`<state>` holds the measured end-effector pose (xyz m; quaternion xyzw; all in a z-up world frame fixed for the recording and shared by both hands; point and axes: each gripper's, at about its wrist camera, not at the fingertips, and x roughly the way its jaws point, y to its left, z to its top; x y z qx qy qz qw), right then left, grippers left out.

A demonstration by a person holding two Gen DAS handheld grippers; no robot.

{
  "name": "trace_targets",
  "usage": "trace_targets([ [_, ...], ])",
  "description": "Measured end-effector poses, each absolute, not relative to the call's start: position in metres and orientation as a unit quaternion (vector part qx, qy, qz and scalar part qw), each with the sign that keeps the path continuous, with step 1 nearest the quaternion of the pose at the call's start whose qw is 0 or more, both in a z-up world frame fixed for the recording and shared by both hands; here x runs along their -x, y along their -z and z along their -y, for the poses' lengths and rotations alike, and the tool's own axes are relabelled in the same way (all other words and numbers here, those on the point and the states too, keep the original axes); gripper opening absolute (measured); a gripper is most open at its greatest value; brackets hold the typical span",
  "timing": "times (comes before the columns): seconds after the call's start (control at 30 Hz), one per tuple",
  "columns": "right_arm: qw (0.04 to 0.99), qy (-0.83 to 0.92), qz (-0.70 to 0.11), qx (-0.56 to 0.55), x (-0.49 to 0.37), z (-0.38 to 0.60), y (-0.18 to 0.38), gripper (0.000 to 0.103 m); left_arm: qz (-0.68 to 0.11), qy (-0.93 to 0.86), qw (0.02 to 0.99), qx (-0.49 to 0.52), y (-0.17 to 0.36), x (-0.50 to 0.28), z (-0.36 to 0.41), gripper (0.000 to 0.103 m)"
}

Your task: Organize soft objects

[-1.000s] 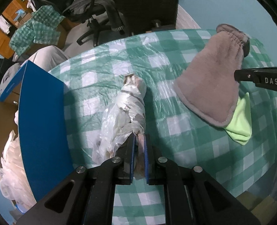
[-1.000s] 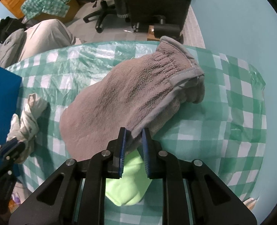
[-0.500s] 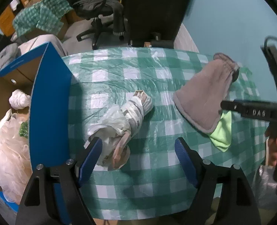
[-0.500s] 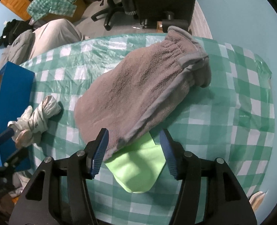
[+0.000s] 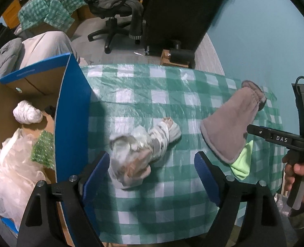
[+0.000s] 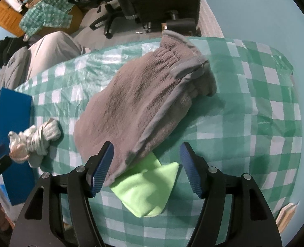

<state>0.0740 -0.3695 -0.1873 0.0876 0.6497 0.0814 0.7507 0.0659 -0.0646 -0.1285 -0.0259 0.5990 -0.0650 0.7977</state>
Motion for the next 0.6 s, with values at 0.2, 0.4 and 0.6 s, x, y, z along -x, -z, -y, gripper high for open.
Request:
trace_targets([
  [0.2,0.748,-0.076,-0.653,-0.093,-0.088,0.366,0.194,0.067,-0.609,0.092,0.787,-0.021,0.136,-0.084,0.079,0.091],
  [0.4,0.738,-0.064,-0.664,-0.102,-0.102,0.36,0.207,0.067,-0.622,0.117,0.764,-0.127,0.166,-0.095,0.106,0.091],
  [0.6,0.739,-0.052,-0.666,-0.087,-0.109,0.353,0.214,0.067,-0.637,0.126,0.74,-0.173,0.196,-0.101,0.119,0.091],
])
